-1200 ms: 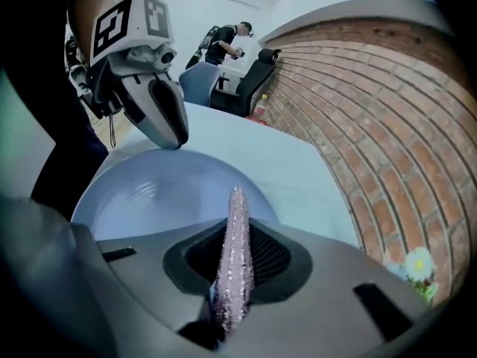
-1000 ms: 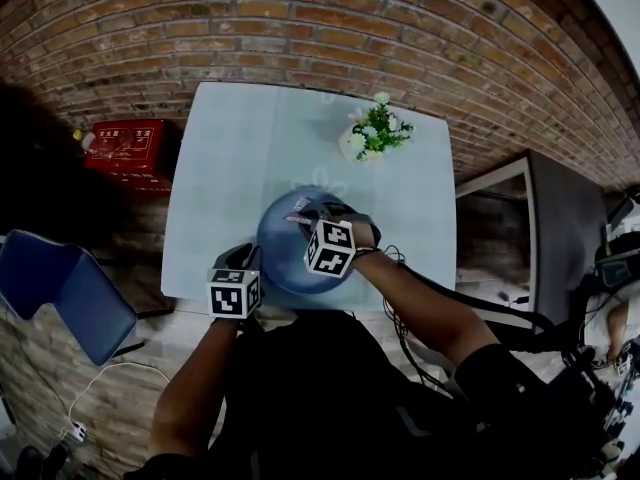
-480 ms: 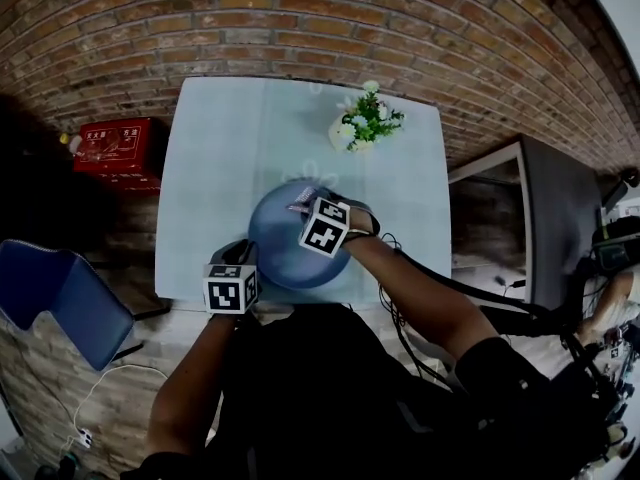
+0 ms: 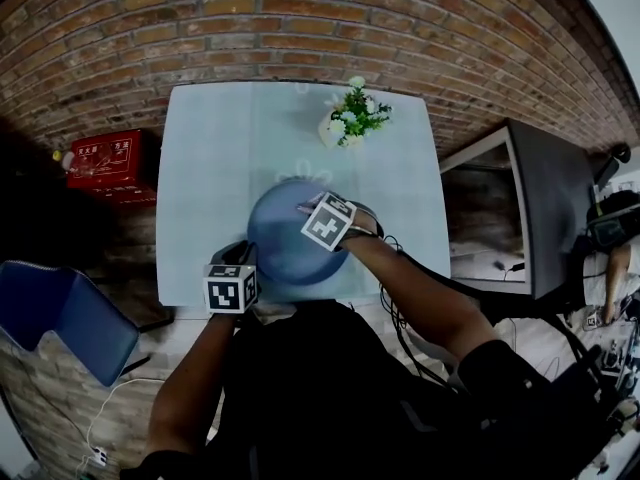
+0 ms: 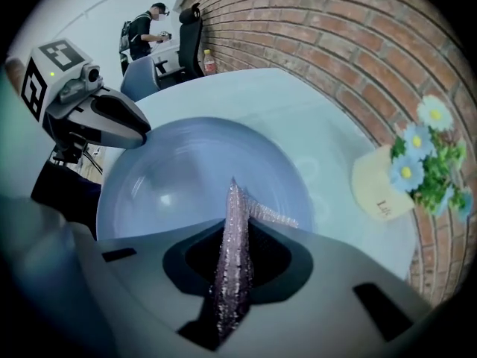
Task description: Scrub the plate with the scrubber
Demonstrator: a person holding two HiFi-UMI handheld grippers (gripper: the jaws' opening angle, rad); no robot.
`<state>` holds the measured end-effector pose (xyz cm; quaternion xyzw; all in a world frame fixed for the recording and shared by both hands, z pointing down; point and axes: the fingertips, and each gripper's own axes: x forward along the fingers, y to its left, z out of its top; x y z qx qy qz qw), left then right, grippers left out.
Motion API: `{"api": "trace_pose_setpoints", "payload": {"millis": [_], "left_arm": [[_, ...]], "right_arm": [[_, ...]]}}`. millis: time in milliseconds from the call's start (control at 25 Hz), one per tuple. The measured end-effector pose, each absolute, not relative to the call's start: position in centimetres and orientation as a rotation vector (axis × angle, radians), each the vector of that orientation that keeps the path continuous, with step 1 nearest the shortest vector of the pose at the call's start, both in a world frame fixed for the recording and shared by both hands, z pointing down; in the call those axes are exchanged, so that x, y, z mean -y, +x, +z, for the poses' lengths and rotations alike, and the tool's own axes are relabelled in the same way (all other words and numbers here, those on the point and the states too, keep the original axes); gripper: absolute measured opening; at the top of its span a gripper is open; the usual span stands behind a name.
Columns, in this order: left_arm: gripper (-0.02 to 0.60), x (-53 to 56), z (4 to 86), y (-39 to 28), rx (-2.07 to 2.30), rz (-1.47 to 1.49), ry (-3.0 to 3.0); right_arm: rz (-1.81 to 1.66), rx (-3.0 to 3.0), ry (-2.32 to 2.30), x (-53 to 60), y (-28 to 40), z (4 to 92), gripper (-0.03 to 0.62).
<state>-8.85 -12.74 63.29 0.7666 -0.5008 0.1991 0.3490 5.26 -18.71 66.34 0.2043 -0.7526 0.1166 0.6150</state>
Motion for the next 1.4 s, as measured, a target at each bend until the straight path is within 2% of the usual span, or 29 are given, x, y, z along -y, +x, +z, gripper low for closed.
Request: {"api": "trace_pose_setpoints", "payload": {"millis": [200, 640, 1400], "left_arm": [[0.074, 12.6, 63.1, -8.4, 1.276, 0.617, 2.078], [0.076, 12.7, 62.0, -8.4, 1.193, 0.582, 2.149], [0.075, 12.4, 59.9, -11.1, 1.141, 0.498, 2.237]], "right_arm": [[0.365, 1.693, 0.541, 17.6, 6.3, 66.2, 0.071], [0.523, 1.625, 0.644, 14.8, 7.4, 66.1, 0.071], [0.754, 1.627, 0.708, 8.9, 2.9, 66.2, 0.071]]}}
